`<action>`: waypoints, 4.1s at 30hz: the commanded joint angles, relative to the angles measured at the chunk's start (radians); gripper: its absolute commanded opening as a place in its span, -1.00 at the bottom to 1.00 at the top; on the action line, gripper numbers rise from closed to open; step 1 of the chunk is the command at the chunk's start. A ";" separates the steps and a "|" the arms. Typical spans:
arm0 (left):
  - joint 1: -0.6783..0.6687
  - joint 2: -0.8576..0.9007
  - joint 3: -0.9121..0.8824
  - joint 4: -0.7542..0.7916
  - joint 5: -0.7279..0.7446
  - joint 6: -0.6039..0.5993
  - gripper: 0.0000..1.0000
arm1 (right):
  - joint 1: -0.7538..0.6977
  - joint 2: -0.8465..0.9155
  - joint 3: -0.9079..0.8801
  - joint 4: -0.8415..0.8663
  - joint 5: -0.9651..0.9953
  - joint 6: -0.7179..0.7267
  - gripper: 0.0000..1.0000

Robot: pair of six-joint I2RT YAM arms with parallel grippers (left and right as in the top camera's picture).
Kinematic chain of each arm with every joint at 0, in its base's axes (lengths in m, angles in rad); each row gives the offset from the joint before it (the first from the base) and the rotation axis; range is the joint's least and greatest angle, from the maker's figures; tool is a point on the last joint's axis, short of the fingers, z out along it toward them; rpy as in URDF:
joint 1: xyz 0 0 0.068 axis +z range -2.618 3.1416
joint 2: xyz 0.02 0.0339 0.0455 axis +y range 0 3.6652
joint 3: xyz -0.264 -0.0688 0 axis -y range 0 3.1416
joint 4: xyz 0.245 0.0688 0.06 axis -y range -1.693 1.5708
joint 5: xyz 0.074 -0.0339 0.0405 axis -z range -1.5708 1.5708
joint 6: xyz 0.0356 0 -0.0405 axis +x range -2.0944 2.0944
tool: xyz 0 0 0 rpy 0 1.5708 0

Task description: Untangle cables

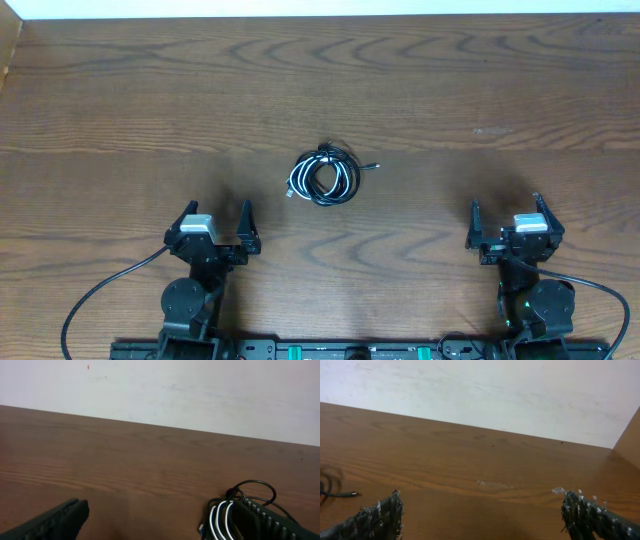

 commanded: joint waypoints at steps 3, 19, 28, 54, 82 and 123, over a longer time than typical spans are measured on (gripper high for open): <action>0.000 -0.002 -0.013 -0.045 -0.034 0.014 0.96 | 0.006 -0.004 -0.001 -0.004 -0.003 0.014 0.98; 0.000 -0.002 -0.013 -0.045 -0.034 0.014 0.96 | 0.006 -0.004 -0.001 -0.004 -0.003 0.014 0.99; 0.000 -0.002 -0.013 -0.045 -0.034 0.014 0.96 | 0.006 -0.005 -0.001 -0.004 -0.003 0.014 0.99; 0.000 -0.002 -0.013 -0.045 -0.034 0.014 0.96 | 0.006 -0.004 -0.001 -0.004 -0.003 0.014 0.99; 0.000 -0.002 -0.013 -0.043 -0.035 0.013 0.96 | 0.006 -0.004 -0.001 -0.004 -0.003 0.014 0.98; 0.000 -0.002 0.019 0.029 -0.008 0.017 0.96 | 0.006 -0.004 -0.001 -0.003 -0.003 0.014 0.98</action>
